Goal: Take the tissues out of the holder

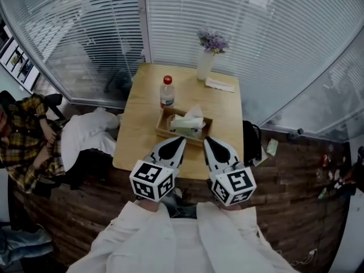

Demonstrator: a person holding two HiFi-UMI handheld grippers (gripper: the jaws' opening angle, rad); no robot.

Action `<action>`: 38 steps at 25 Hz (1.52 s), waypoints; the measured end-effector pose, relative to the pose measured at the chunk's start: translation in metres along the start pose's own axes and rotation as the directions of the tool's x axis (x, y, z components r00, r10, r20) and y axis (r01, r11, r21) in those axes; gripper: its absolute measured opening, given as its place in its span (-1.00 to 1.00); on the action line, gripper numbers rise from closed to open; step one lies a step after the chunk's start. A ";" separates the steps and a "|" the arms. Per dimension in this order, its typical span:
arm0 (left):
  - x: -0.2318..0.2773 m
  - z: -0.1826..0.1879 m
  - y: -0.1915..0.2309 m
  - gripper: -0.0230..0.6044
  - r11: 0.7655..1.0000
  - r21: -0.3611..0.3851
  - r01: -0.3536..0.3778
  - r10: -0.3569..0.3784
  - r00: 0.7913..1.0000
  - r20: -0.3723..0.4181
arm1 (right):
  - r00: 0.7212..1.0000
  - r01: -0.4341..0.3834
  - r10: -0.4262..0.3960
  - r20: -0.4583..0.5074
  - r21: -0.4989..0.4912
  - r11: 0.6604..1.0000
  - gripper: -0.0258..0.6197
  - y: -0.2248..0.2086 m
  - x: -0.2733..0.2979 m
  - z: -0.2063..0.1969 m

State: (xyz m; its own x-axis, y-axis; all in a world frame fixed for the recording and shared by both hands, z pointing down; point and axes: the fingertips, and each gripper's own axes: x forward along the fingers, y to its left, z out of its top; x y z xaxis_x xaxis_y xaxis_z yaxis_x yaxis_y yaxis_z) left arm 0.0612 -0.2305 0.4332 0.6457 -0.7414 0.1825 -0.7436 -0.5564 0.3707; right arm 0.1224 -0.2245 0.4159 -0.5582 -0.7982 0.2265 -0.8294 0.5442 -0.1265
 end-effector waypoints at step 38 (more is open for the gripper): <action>0.000 -0.015 0.035 -0.90 0.998 -0.057 0.016 -0.022 0.995 -0.100 | 0.988 -0.085 0.083 -0.133 -0.008 0.996 -0.89 0.029 0.052 -0.020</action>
State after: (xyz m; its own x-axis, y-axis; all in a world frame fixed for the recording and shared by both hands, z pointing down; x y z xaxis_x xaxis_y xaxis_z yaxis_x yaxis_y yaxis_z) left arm 0.0384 -0.2442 0.4602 0.6759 -0.6880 0.2644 -0.7220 -0.5459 0.4251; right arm 0.0697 -0.2450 0.4438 -0.6171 -0.7089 0.3416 -0.7789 0.6120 -0.1372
